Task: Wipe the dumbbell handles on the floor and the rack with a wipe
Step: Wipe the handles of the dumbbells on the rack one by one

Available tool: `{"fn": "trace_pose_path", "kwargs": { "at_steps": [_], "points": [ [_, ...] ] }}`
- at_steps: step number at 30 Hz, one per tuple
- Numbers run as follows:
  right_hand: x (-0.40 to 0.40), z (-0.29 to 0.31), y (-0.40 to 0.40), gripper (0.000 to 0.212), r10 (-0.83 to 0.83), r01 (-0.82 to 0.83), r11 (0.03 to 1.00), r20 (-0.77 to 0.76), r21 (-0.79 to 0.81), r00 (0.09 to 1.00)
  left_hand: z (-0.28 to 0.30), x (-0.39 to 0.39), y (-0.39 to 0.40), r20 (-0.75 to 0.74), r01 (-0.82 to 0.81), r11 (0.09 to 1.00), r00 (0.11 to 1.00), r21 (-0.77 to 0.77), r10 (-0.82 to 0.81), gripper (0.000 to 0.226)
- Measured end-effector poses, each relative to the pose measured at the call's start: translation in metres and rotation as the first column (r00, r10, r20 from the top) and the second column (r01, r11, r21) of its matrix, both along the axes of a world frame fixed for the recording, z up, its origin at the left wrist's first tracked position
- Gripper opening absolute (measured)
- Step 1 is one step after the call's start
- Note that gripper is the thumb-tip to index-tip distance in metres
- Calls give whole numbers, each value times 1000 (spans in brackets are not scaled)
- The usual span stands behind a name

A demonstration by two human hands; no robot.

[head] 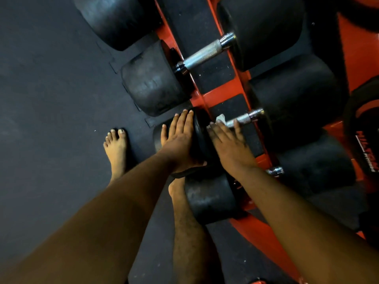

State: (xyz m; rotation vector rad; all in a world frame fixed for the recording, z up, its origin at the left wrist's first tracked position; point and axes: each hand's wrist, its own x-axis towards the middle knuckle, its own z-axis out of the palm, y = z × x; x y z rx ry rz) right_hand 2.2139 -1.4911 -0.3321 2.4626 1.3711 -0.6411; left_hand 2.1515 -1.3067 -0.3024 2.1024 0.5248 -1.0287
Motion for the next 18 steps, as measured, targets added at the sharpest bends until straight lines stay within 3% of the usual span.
{"fn": "trace_pose_path", "kwargs": {
  "at_steps": [5, 11, 15, 18],
  "points": [
    [26, 9, -14, 67, -220, 237, 970, 200, -61, 955, 3, 0, 0, 8, -8, 1000, 1000, -13, 8, 152],
    [12, -1, -3, 58, 31, -30, 999, 21, -40, 999, 4, 1, 0, 12, -23, 1000, 1000, -6, 23, 153],
    [28, 8, -15, 65, -156, 168, 984, 164, -63, 974, 5, 2, 1, 16, -29, 1000, 999, -13, 29, 153],
    [2, 10, -18, 64, -81, 90, 993, 111, -73, 991, 3, 1, 1, 28, -25, 1000, 999, -11, 26, 153]
  ]
}}
